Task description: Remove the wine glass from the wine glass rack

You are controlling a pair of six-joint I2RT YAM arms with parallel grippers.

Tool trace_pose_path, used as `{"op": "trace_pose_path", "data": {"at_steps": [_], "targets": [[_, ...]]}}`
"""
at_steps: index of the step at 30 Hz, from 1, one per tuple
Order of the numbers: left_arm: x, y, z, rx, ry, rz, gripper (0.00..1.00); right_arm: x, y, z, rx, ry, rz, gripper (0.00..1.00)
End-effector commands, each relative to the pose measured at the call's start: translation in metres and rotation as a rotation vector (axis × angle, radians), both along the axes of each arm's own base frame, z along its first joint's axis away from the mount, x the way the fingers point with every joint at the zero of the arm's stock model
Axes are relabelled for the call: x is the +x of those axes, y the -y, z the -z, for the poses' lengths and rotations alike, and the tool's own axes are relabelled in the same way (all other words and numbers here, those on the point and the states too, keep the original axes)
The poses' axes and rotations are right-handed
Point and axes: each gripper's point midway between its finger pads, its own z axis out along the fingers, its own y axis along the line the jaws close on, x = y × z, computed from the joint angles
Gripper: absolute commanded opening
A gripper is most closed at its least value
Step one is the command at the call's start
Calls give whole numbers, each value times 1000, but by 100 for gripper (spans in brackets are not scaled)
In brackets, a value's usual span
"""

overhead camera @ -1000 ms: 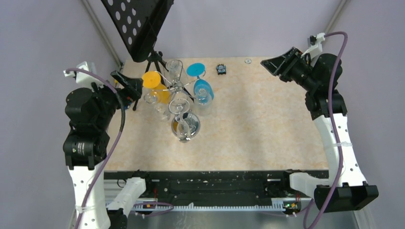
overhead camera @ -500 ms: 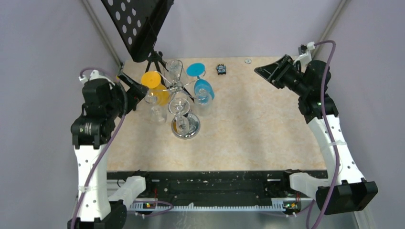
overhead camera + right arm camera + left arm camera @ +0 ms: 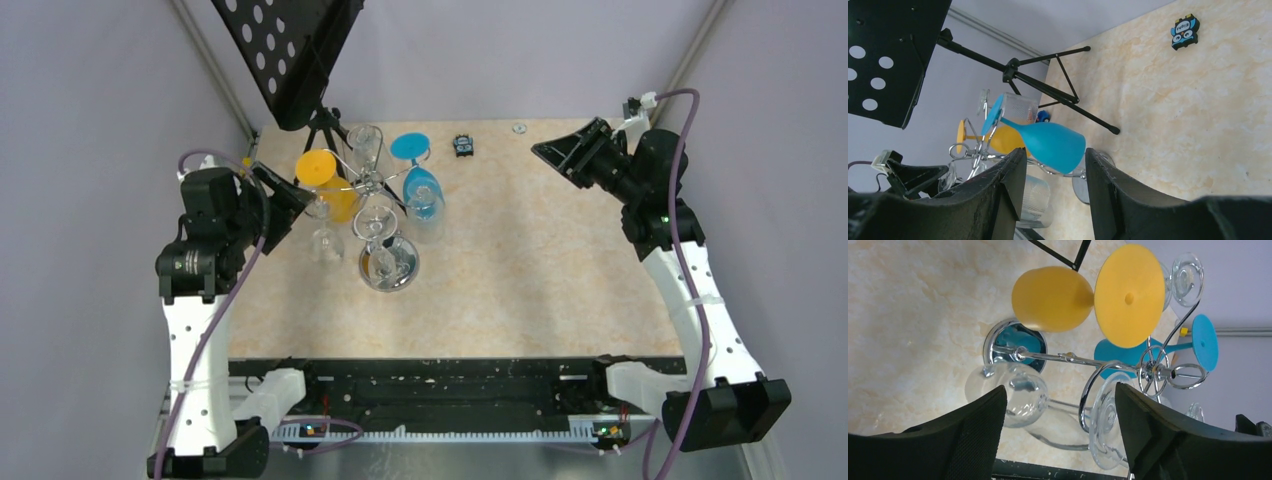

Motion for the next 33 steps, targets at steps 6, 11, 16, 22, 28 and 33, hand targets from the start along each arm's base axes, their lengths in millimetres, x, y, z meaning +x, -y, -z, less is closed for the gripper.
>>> {"op": "trace_pose_path", "data": {"at_steps": [6, 11, 16, 22, 28, 33], "targets": [[-12, 10, -16, -47, 122, 38, 89, -3, -7, -11, 1, 38, -23, 48], [-15, 17, -14, -83, 129, 58, 74, -1, -8, -10, 1, 33, -28, 47], [-18, 22, -8, -113, 130, 74, 67, 0, -9, -8, 2, 31, -30, 47], [-12, 29, -2, -167, 150, 92, 66, 0, -10, -6, 2, 26, -32, 46], [-12, 21, -2, -206, 177, 1, 53, -2, -14, -12, -7, 49, -53, 45], [-18, 15, -5, -215, 198, -46, 40, -3, -14, -12, -12, 49, -53, 45]]}}
